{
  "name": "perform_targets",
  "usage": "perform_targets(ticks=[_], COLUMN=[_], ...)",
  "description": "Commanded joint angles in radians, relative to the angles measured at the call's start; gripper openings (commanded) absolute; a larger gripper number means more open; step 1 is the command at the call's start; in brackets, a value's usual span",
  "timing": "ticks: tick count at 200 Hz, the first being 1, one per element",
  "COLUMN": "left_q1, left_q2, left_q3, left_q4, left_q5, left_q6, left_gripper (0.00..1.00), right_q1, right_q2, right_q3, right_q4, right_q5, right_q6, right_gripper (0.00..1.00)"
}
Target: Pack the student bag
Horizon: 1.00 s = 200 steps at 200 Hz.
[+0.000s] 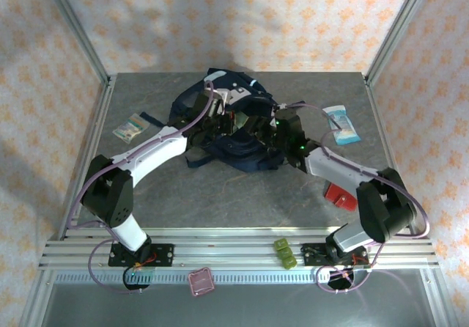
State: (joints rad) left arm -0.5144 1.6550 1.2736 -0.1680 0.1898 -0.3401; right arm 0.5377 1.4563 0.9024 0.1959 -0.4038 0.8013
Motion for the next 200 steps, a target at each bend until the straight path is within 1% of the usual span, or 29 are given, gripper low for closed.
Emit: perform_targets(ticks=[1,38,58,69,86,92,109,118,120,122,140,157,176,200], left_q1=[0.020,0.019,0.020,0.019,0.014,0.012,0.001,-0.006,-0.006,-0.008,-0.015,-0.017,-0.021,-0.023], left_q2=[-0.039,-0.029,-0.027,-0.027,-0.033,-0.034,-0.037,-0.038,-0.039,-0.040,-0.048,-0.053,-0.057,-0.061], left_q3=[-0.008,-0.003,-0.003,-0.010,-0.032,-0.039,-0.052,-0.058,-0.059,-0.061,-0.076,-0.086,-0.089,-0.103], left_q4=[0.060,0.033,0.023,0.026,0.043,0.047,0.050,0.051,0.051,0.051,0.063,0.073,0.076,0.089], left_q5=[-0.123,-0.234,-0.273,-0.261,-0.227,-0.219,-0.196,-0.190,-0.190,-0.189,-0.179,-0.163,-0.147,-0.133], left_q6=[0.037,0.059,0.042,0.035,0.020,0.018,0.018,0.016,0.016,0.016,0.010,0.002,-0.002,-0.006], left_gripper=[0.00,0.00,0.00,0.00,0.00,0.00,0.00,0.00,0.00,0.00,0.00,0.00,0.00,0.00], right_q1=[-0.003,-0.016,-0.026,-0.034,-0.046,-0.050,-0.071,-0.091,-0.097,-0.105,-0.191,-0.269,-0.349,-0.434], right_q2=[-0.068,-0.156,-0.201,-0.231,-0.270,-0.315,-0.372,-0.389,-0.391,-0.393,-0.390,-0.397,-0.416,-0.413], right_q3=[-0.013,-0.038,-0.046,-0.049,-0.059,-0.065,-0.067,-0.059,-0.056,-0.053,-0.043,-0.077,-0.139,-0.223], right_q4=[-0.127,-0.208,-0.293,-0.350,-0.444,-0.479,-0.602,-0.681,-0.700,-0.720,-0.867,-0.931,-0.953,-0.937], right_q5=[0.072,0.140,0.191,0.227,0.307,0.338,0.438,0.480,0.488,0.493,0.506,0.496,0.477,0.460], right_q6=[-0.098,-0.121,-0.133,-0.139,-0.130,-0.123,-0.097,-0.089,-0.086,-0.083,-0.072,-0.069,-0.070,-0.072], right_gripper=[0.47,0.48,0.54,0.58,0.68,0.72,0.87,0.94,0.98,1.00,1.00,1.00,1.00,1.00])
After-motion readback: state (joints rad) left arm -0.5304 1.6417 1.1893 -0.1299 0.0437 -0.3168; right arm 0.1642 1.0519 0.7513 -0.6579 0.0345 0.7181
